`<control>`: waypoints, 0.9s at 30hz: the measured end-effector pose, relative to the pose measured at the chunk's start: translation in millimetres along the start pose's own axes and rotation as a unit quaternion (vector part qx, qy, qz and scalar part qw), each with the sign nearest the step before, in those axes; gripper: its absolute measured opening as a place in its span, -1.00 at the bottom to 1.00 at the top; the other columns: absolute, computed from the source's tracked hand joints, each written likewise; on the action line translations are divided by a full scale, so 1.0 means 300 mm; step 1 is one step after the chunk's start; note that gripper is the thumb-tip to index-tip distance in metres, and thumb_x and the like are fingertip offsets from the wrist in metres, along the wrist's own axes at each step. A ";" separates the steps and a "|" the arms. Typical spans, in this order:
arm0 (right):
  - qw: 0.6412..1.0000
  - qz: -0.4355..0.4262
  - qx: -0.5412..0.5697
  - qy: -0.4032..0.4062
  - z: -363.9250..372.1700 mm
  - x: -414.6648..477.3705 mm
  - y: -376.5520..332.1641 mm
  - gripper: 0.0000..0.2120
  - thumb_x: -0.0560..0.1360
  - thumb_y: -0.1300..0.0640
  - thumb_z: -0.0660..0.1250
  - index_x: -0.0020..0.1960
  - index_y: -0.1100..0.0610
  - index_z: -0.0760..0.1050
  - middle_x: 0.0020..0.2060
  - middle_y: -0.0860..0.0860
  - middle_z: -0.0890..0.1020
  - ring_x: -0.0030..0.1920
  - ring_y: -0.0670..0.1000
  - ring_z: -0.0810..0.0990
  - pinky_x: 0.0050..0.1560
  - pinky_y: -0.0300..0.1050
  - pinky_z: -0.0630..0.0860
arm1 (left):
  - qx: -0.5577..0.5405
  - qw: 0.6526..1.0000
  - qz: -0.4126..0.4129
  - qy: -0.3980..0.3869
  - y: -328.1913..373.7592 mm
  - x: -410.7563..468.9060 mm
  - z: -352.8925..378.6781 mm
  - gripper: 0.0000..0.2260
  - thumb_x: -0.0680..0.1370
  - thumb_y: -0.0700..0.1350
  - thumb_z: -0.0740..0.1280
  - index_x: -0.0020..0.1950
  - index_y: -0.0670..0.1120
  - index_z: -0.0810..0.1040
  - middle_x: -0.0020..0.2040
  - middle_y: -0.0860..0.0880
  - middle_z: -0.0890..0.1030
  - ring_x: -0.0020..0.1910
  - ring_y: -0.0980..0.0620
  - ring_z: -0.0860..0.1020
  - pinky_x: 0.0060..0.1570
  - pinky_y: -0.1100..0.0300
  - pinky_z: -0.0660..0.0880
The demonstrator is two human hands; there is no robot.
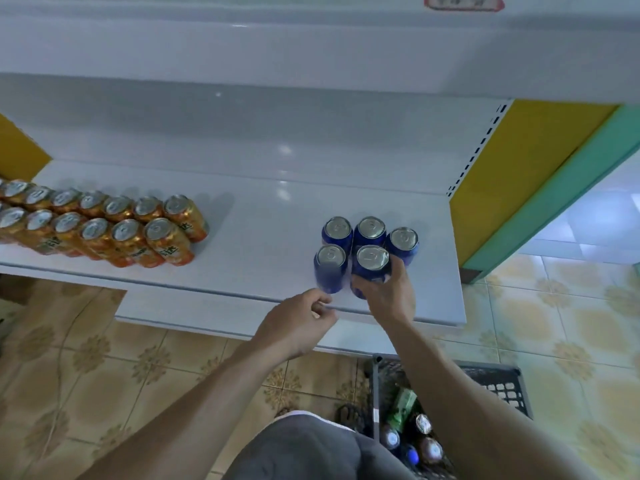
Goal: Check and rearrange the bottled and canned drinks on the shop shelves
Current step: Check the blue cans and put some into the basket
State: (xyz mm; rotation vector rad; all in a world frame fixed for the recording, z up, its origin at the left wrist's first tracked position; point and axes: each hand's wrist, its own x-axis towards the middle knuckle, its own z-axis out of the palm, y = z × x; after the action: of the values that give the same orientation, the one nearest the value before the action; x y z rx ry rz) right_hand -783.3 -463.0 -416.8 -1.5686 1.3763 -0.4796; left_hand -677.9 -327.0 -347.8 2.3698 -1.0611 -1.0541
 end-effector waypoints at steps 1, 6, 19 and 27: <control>1.000 -0.013 0.026 0.008 -0.021 -0.030 -0.010 -0.44 0.37 0.08 0.58 0.29 0.02 0.42 0.06 -0.08 0.62 0.07 0.03 0.59 0.04 -0.03 0.50 | -0.014 1.000 0.014 -0.003 -0.004 0.003 -0.009 -0.67 0.62 0.13 0.27 0.36 0.10 0.44 0.19 0.15 0.56 0.13 0.12 0.55 0.13 0.20 0.47; 0.994 -0.105 0.040 0.015 -0.135 -0.187 -0.158 -0.40 0.35 0.06 0.63 0.30 -0.05 0.45 0.13 -0.17 0.62 0.15 -0.08 0.60 0.14 -0.03 0.55 | -0.104 0.986 0.129 0.034 -0.032 -0.013 -0.059 -0.46 0.51 0.13 0.45 0.44 0.18 0.33 0.31 0.26 0.45 0.21 0.27 0.47 0.28 0.16 0.46; 0.927 -0.369 -0.020 0.070 -0.127 -0.492 -0.451 -0.31 0.31 -0.16 0.50 0.39 -0.03 0.44 0.29 -0.24 0.54 0.30 -0.17 0.52 0.27 -0.29 0.46 | -0.335 0.869 0.355 0.082 0.004 -0.099 -0.208 -0.31 0.35 0.37 0.46 0.36 0.07 0.38 0.34 0.08 0.50 0.35 -0.01 0.48 0.31 0.00 0.51; 0.952 -0.156 0.263 0.022 -0.105 -0.497 -0.493 -0.34 0.18 0.01 0.58 0.24 -0.11 0.46 0.09 -0.08 0.68 0.09 -0.02 0.68 0.06 -0.15 0.62 | -0.265 0.880 0.381 0.103 -0.048 -0.103 -0.251 -0.26 0.42 -0.03 0.57 0.48 0.12 0.25 0.42 0.24 0.40 0.43 0.15 0.39 0.27 0.31 0.45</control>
State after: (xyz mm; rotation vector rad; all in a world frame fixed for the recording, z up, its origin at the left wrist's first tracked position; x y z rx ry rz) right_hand -771.7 -353.5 -235.4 -1.3294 0.9236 -0.9898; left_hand -628.6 -294.0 -290.3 1.3846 -1.2559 -0.6521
